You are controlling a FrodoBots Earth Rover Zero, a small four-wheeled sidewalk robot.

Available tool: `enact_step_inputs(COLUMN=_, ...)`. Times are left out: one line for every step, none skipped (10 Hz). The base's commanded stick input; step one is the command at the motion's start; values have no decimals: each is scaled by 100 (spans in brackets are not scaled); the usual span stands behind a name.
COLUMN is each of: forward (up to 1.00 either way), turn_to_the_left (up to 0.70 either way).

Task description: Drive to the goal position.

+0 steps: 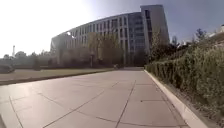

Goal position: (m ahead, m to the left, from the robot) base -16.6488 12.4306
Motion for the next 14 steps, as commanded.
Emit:
enact_step_inputs(forward=4, turn_to_the_left=0)
enact_step_inputs(forward=4, turn_to_the_left=0)
enact_step_inputs(forward=4, turn_to_the_left=0)
enact_step_inputs(forward=4, turn_to_the_left=0)
enact_step_inputs(forward=4, turn_to_the_left=0)
enact_step_inputs(forward=4, turn_to_the_left=0)
enact_step_inputs(forward=4, turn_to_the_left=0)
enact_step_inputs(forward=4, turn_to_the_left=0)
enact_step_inputs(forward=4, turn_to_the_left=0)
enact_step_inputs(forward=4, turn_to_the_left=0)
enact_step_inputs(forward=4, turn_to_the_left=0)
enact_step_inputs(forward=4, turn_to_the_left=0)
enact_step_inputs(forward=4, turn_to_the_left=0)
enact_step_inputs(forward=4, turn_to_the_left=0)
